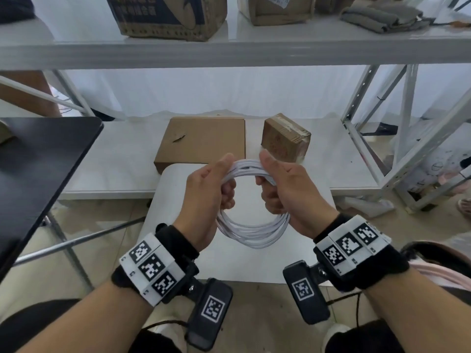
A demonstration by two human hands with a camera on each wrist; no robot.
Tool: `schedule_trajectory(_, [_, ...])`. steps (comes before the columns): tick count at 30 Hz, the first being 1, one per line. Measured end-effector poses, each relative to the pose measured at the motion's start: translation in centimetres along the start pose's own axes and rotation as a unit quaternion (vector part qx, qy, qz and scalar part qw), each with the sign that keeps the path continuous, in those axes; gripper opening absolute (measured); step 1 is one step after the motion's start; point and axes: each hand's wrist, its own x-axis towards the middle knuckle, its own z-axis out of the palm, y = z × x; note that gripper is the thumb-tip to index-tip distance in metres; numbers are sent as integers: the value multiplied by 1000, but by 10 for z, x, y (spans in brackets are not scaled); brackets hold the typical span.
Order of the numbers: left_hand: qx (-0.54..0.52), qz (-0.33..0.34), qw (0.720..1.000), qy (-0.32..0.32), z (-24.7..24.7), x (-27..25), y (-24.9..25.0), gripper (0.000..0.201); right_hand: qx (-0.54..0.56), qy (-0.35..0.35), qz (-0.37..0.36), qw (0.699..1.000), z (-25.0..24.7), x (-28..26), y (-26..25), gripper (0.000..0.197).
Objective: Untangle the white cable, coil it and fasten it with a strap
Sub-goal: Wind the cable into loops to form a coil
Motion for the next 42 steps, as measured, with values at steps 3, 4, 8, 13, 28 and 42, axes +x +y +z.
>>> schedule_trajectory(3, [30, -2, 999, 42, -11, -5, 2, 38, 48, 13, 14, 999, 13, 4, 5, 47])
schedule_trajectory(4, [37, -9, 997, 60, -14, -7, 1, 41, 60, 6, 19, 998, 16, 4, 7, 47])
schedule_trajectory(8, [24, -23, 992, 119, -32, -17, -2, 49, 47, -57, 33, 997, 37, 1, 15, 49])
schedule_trajectory(13, [14, -31, 989, 145, -44, -25, -8, 50, 12, -76, 62, 995, 51, -1, 16, 52])
schedule_trajectory(28, [36, -72, 994, 74, -66, -5, -25, 50, 1, -40, 41, 998, 40, 14, 34, 48])
schedule_trajectory(42, [187, -104, 976, 27, -69, 21, -138, 25, -116, 40, 166, 979, 14, 70, 138, 53])
